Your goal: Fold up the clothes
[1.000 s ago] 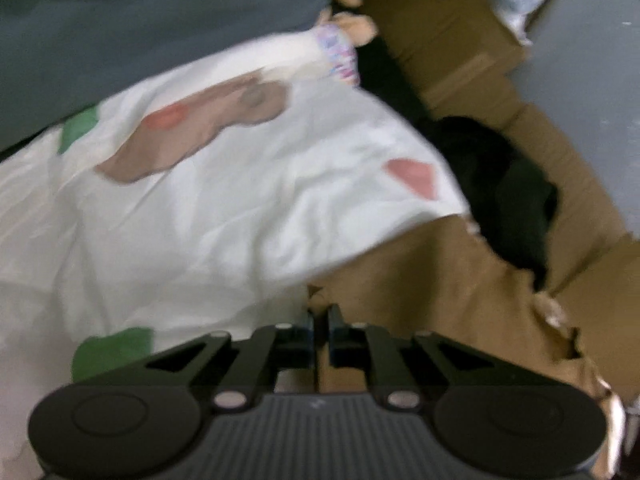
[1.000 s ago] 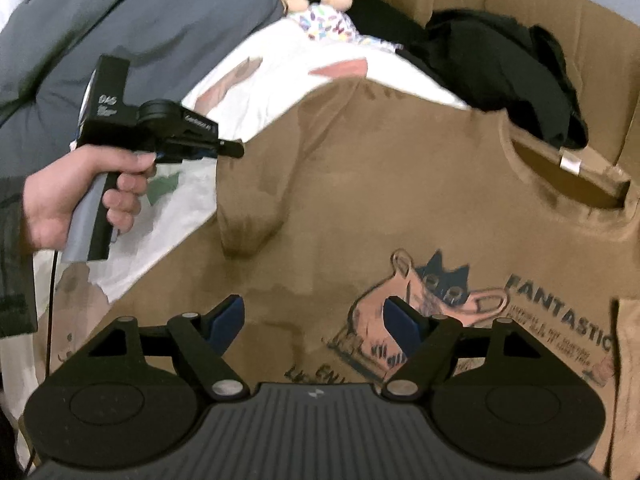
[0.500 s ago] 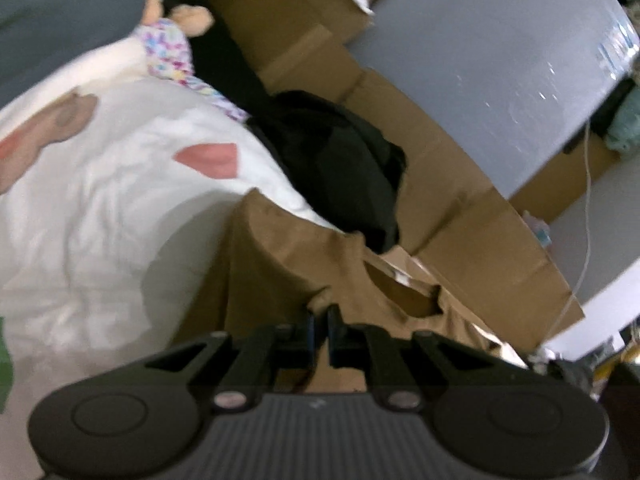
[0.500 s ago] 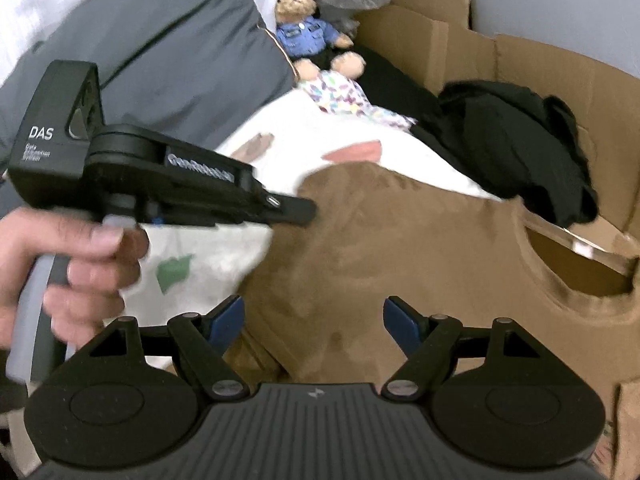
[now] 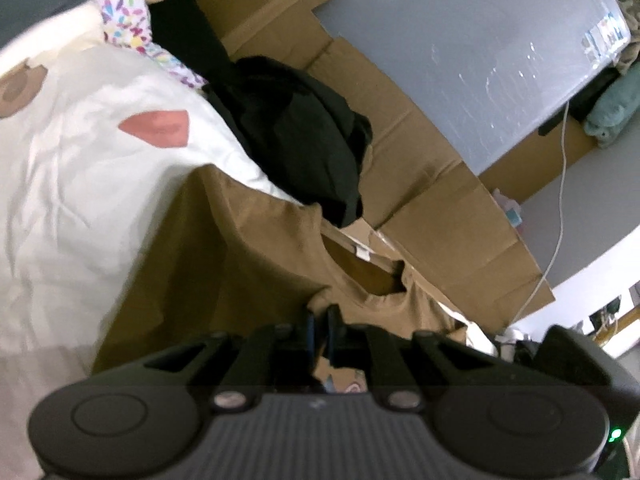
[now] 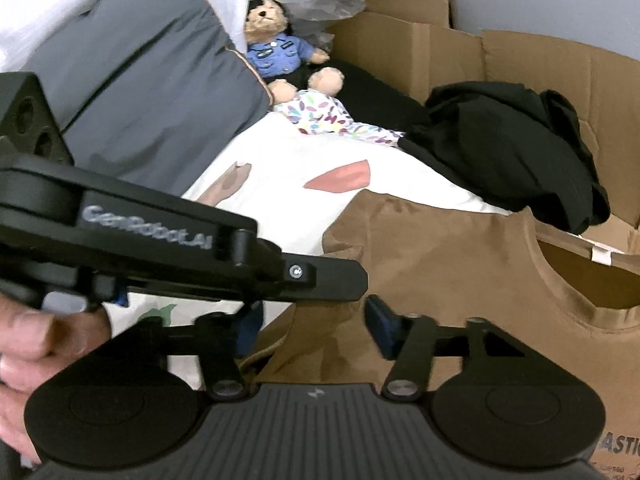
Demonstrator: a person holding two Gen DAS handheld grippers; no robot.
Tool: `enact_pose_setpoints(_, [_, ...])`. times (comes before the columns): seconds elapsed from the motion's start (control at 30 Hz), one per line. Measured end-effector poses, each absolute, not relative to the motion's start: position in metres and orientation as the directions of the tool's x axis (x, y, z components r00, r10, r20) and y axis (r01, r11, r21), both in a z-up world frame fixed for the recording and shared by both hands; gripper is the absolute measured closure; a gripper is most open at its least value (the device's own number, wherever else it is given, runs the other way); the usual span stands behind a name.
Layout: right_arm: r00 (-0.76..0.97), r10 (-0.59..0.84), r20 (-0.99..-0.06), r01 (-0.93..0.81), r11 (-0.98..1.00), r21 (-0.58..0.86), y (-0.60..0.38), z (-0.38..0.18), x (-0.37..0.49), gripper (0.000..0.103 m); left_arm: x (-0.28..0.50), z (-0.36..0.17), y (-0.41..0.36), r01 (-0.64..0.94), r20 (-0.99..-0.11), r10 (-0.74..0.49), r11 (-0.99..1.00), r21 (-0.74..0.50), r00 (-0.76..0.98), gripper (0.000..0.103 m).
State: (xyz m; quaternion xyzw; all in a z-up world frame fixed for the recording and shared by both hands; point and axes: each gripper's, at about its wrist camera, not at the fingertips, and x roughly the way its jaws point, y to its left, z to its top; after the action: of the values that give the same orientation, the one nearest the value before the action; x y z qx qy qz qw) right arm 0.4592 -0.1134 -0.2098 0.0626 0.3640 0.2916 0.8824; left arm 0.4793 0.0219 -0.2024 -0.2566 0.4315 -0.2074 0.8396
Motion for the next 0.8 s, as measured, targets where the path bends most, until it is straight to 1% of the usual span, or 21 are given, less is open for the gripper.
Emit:
enact_pose_setpoints(0.03, [0.568, 0.553, -0.61, -0.466, 0.827, 0.315, -0.113, -0.212, 0.461, 0.063, 0.48, -0.202, 0.02, 0.132, -0.618, -0.571, 0.783, -0.608, 0.54, 0.095])
enact_pose_setpoints(0.07, [0.569, 0.545, -0.616, -0.459, 0.832, 0.312, -0.114, -0.214, 0.463, 0.066, 0.481, -0.201, 0.017, 0.138, -0.62, -0.571, 0.785, -0.603, 0.539, 0.092])
enact_pose_setpoints(0.1, [0.57, 0.543, -0.617, -0.455, 0.834, 0.312, -0.114, -0.215, 0.464, 0.075, 0.483, -0.2, 0.015, 0.141, -0.623, -0.568, 0.789, -0.598, 0.538, 0.089])
enact_pose_setpoints(0.13, [0.573, 0.538, -0.618, -0.449, 0.837, 0.312, -0.117, -0.216, 0.465, 0.086, 0.486, -0.199, 0.014, 0.145, -0.627, -0.561, 0.796, -0.588, 0.54, 0.088])
enact_pose_setpoints(0.17, [0.577, 0.531, -0.62, -0.441, 0.842, 0.31, -0.119, -0.217, 0.467, 0.091, 0.488, -0.197, 0.013, 0.15, -0.633, -0.549, 0.807, -0.571, 0.546, 0.085])
enact_pose_setpoints(0.2, [0.581, 0.525, -0.622, -0.434, 0.847, 0.309, -0.122, -0.219, 0.469, 0.096, 0.491, -0.195, 0.012, 0.155, -0.638, -0.536, 0.818, -0.554, 0.553, 0.077])
enact_pose_setpoints(0.23, [0.585, 0.518, -0.624, -0.426, 0.851, 0.307, -0.125, -0.22, 0.471, 0.096, 0.496, -0.193, 0.011, 0.16, -0.645, -0.521, 0.831, -0.533, 0.56, 0.073])
enact_pose_setpoints(0.27, [0.588, 0.516, -0.623, -0.42, 0.853, 0.31, -0.129, -0.22, 0.474, 0.096, 0.502, -0.191, 0.01, 0.161, -0.655, -0.497, 0.849, -0.504, 0.569, 0.063])
enact_pose_setpoints(0.3, [0.59, 0.517, -0.62, -0.416, 0.853, 0.315, -0.133, -0.221, 0.476, 0.096, 0.508, -0.191, 0.01, 0.154, -0.667, -0.466, 0.868, -0.472, 0.581, 0.059])
enact_pose_setpoints(0.43, [0.591, 0.519, -0.617, -0.414, 0.852, 0.32, -0.142, -0.223, 0.482, 0.096, 0.531, -0.194, 0.012, 0.123, -0.695, -0.378, 0.913, -0.388, 0.612, 0.058])
enact_pose_setpoints(0.6, [0.571, 0.538, -0.62, -0.397, 0.842, 0.365, -0.149, -0.229, 0.489, 0.096, 0.564, -0.208, 0.023, 0.014, -0.748, -0.232, 0.958, -0.286, 0.621, 0.057])
enact_pose_setpoints(0.7, [0.553, 0.556, -0.621, -0.388, 0.831, 0.398, -0.151, -0.232, 0.494, 0.096, 0.581, -0.217, 0.03, -0.013, -0.759, -0.223, 0.957, -0.291, 0.611, 0.057])
enact_pose_setpoints(0.8, [0.547, 0.567, -0.616, -0.393, 0.824, 0.409, -0.152, -0.233, 0.496, 0.096, 0.597, -0.225, 0.028, -0.007, -0.784, -0.194, 0.969, -0.246, 0.589, 0.056])
